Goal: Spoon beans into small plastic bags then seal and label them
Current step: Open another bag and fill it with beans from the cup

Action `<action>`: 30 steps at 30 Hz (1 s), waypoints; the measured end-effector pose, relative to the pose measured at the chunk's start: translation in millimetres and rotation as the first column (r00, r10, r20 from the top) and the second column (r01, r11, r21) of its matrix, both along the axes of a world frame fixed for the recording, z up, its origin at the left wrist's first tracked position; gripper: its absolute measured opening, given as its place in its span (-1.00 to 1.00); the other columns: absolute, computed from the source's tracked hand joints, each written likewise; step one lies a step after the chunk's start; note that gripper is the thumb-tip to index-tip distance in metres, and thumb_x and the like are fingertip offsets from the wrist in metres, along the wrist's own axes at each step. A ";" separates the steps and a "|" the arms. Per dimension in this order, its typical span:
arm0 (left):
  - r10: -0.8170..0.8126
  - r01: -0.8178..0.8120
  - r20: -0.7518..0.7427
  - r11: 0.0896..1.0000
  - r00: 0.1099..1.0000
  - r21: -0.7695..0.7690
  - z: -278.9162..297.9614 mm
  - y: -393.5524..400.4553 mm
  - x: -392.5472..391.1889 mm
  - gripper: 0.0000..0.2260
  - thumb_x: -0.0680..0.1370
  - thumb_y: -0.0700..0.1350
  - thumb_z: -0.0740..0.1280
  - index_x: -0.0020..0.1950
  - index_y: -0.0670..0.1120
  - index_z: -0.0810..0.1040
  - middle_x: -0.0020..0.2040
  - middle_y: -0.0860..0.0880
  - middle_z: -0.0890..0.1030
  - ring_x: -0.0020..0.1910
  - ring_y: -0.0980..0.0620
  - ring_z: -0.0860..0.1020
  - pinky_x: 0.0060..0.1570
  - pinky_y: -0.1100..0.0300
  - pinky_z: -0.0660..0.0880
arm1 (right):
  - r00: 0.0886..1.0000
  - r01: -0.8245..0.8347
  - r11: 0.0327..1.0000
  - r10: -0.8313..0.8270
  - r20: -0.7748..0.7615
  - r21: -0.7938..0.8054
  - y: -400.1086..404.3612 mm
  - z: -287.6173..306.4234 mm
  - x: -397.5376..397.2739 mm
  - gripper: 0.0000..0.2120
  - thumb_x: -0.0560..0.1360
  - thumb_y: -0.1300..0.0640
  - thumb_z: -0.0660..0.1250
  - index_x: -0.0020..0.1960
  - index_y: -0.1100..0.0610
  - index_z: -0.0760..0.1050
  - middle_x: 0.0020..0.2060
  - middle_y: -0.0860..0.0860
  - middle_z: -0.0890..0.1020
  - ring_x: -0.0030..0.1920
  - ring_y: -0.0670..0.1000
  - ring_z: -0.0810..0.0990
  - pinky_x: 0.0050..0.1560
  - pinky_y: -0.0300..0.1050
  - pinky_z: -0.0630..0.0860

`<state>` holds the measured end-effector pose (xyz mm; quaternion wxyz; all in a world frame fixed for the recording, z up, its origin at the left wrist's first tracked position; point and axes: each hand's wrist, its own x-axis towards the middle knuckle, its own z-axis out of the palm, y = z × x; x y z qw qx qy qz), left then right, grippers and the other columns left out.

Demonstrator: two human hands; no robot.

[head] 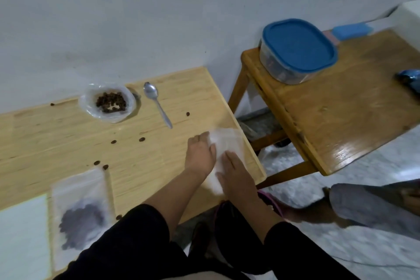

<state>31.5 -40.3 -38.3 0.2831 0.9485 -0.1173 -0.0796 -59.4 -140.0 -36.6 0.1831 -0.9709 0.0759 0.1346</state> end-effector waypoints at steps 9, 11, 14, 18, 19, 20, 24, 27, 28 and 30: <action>0.098 -0.138 -0.159 0.955 0.982 -0.263 15.1 0.5 9.7 -0.87 0.57 -0.12 0.26 -0.02 -0.16 0.54 -0.12 -0.10 0.54 -0.16 -0.01 0.45 -0.21 0.27 0.22 | 0.994 0.063 0.993 -0.071 0.079 0.101 -10.0 -2.9 3.0 -0.40 0.55 -0.10 0.14 0.49 0.16 0.14 0.49 0.01 0.18 0.49 -0.04 0.15 0.41 -0.20 0.17; 0.128 -0.197 -0.220 0.924 0.967 -0.329 20.1 4.8 9.2 -0.89 0.57 -0.13 0.27 -0.03 -0.14 0.55 -0.17 -0.04 0.57 -0.18 0.02 0.47 -0.26 0.32 0.22 | 0.980 0.120 0.980 -0.142 0.140 0.157 -11.6 5.6 6.9 -0.39 0.53 -0.15 0.07 0.46 0.17 0.21 0.45 0.04 0.27 0.45 0.00 0.24 0.39 -0.19 0.21; 0.123 -0.210 -0.234 0.896 0.964 -0.391 32.5 18.2 8.9 -0.90 0.56 -0.13 0.26 -0.11 -0.10 0.53 -0.26 -0.04 0.58 -0.25 0.04 0.49 -0.31 0.37 0.30 | 0.913 0.195 0.959 -0.254 0.320 0.207 -12.6 29.6 21.0 -0.48 0.52 -0.05 0.18 0.37 0.22 0.35 0.37 0.15 0.37 0.38 0.13 0.36 0.33 -0.10 0.31; 0.120 -0.185 -0.175 0.888 0.977 -0.421 56.7 49.2 19.0 -0.92 0.55 -0.16 0.27 -0.13 -0.11 0.52 -0.24 -0.12 0.61 -0.22 -0.04 0.54 -0.29 0.41 0.31 | 0.845 0.129 0.966 -0.225 0.485 0.224 -1.3 71.2 53.8 -0.47 0.46 -0.06 0.20 0.30 0.24 0.43 0.28 0.21 0.47 0.29 0.19 0.45 0.25 -0.04 0.37; 0.131 -0.183 -0.148 0.884 0.980 -0.430 63.9 58.7 22.8 -0.92 0.54 -0.17 0.28 -0.14 -0.09 0.51 -0.24 -0.11 0.61 -0.22 -0.04 0.54 -0.30 0.40 0.31 | 0.854 0.100 0.959 -0.220 0.471 0.265 5.0 82.5 62.8 -0.49 0.45 -0.05 0.21 0.28 0.24 0.45 0.23 0.18 0.52 0.24 0.16 0.49 0.22 -0.07 0.39; 0.151 -0.186 -0.115 0.880 0.982 -0.436 73.0 68.1 26.1 -0.92 0.54 -0.17 0.29 -0.15 -0.06 0.51 -0.25 -0.08 0.61 -0.22 -0.02 0.54 -0.29 0.37 0.32 | 0.873 0.079 0.946 -0.218 0.437 0.314 12.9 94.1 71.1 -0.54 0.46 -0.02 0.24 0.25 0.23 0.48 0.18 0.15 0.57 0.19 0.13 0.53 0.18 -0.12 0.40; 0.339 -0.285 -0.001 0.790 0.941 -0.543 110.5 106.9 35.2 -0.92 0.50 -0.15 0.37 -0.02 -0.02 0.57 -0.13 0.10 0.59 -0.12 0.16 0.52 -0.07 0.26 0.43 | 0.857 0.020 0.866 -0.272 0.438 0.499 56.7 126.6 94.2 -0.84 0.47 0.20 0.37 0.03 0.19 0.63 -0.10 0.08 0.70 -0.05 0.05 0.65 0.00 -0.17 0.51; 0.510 -0.368 0.057 0.688 0.858 -0.625 132.9 134.0 36.0 -0.77 0.47 -0.10 0.41 0.12 -0.02 0.56 -0.03 0.12 0.56 -0.02 0.15 0.52 0.00 0.34 0.43 | 0.859 0.044 0.768 -0.355 0.369 0.639 97.3 145.1 107.0 -0.86 0.49 0.18 0.35 0.02 0.14 0.62 -0.13 0.01 0.68 -0.09 -0.06 0.62 -0.02 -0.27 0.49; 0.523 -0.376 0.041 0.663 0.851 -0.647 139.6 142.4 34.8 -0.76 0.47 -0.10 0.42 0.13 -0.02 0.54 -0.04 0.10 0.57 -0.04 0.14 0.53 -0.03 0.43 0.41 | 0.867 0.049 0.710 -0.380 0.322 0.703 111.2 149.7 110.5 -0.87 0.49 0.18 0.34 0.01 0.12 0.61 -0.14 -0.02 0.67 -0.09 -0.07 0.61 -0.01 -0.26 0.50; 0.491 -0.372 -0.018 0.635 0.871 -0.677 148.6 157.5 31.2 -0.72 0.48 -0.13 0.41 0.17 0.00 0.52 -0.09 0.09 0.57 -0.10 0.20 0.54 -0.12 0.55 0.37 | 0.893 0.038 0.554 -0.393 0.221 0.831 138.5 161.4 114.4 -0.90 0.50 0.19 0.32 -0.04 0.06 0.60 -0.14 -0.04 0.66 -0.09 -0.09 0.62 0.00 -0.23 0.52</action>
